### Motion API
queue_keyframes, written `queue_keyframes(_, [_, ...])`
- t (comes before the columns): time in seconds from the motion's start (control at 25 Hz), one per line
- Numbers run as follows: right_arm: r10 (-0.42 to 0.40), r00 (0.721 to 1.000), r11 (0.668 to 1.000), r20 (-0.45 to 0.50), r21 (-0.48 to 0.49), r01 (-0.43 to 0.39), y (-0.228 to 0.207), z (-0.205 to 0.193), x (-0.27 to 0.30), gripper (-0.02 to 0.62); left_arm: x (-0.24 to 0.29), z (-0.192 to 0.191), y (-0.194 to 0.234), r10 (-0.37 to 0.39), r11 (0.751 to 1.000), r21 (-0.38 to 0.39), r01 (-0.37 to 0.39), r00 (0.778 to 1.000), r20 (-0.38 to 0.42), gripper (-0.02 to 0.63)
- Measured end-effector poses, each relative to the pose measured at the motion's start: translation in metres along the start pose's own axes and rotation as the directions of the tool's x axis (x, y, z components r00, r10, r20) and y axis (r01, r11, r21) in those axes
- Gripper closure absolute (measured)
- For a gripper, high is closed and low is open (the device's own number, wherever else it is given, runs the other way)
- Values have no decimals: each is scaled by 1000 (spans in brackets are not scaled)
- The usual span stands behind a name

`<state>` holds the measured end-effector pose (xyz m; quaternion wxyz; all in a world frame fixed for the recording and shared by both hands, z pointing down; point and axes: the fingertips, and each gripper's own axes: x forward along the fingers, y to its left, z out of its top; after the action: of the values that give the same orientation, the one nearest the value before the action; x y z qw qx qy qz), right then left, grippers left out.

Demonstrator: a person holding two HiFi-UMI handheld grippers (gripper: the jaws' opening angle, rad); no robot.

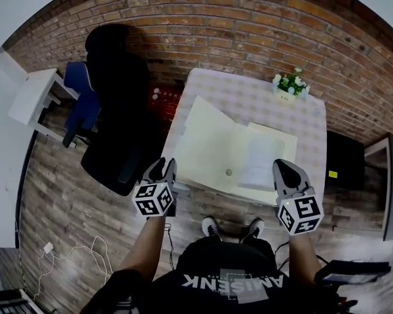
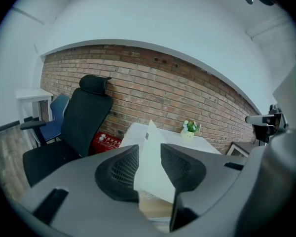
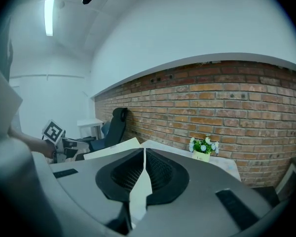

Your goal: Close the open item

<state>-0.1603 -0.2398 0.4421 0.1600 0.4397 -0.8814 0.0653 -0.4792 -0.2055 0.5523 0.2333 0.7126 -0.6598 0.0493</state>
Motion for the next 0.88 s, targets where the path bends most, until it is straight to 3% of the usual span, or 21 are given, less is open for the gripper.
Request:
queue_keyframes(0.36, [-36,999,999,-13,10,36,-5,-14,-18,552,20,-47,11,-43,989,-142,30,995,-91,459])
queue_keyframes(0.56, [-44,999,999,-15,9,44,-8,-19,-25,552,27,-67,12,-48,986,-167,27,991,-122,460])
queue_keyframes(0.8, [-31,999,999,-20,8,31,-11,-27,-30,552,29,-70,7,-72,971,-232,48,993,-94,466])
queue_keyframes(0.88, [-34,999,999,-22,15,34,-16,-30,-31,552,27,-69,2,-77,972,-228,55,993,-89,502])
